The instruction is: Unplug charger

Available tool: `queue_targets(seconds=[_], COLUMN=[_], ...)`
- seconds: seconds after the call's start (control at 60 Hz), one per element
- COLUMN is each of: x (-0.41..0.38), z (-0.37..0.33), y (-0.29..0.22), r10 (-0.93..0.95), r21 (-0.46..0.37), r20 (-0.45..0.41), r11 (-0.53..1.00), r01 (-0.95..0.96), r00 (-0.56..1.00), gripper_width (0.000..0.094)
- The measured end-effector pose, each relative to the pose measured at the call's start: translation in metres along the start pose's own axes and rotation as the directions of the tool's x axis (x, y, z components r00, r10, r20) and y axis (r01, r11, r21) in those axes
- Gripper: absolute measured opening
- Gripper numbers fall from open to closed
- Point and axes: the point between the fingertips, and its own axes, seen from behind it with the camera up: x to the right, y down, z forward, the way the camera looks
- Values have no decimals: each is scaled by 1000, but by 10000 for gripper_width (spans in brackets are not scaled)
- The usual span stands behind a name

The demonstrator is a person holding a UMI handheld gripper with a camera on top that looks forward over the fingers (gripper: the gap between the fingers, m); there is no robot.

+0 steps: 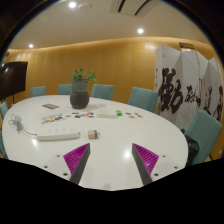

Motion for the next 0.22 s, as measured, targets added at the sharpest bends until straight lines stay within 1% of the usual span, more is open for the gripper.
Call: queue_targets(seconds=[0.117, 0.217], x=[-8, -9], z=[-4, -6], y=[1, 2], r10=[4, -5], r21=[-2, 0], r20=[27, 28], r11=[1000, 1000], r01=[-4, 5], r00=[1000, 1000], gripper_width=[874, 873])
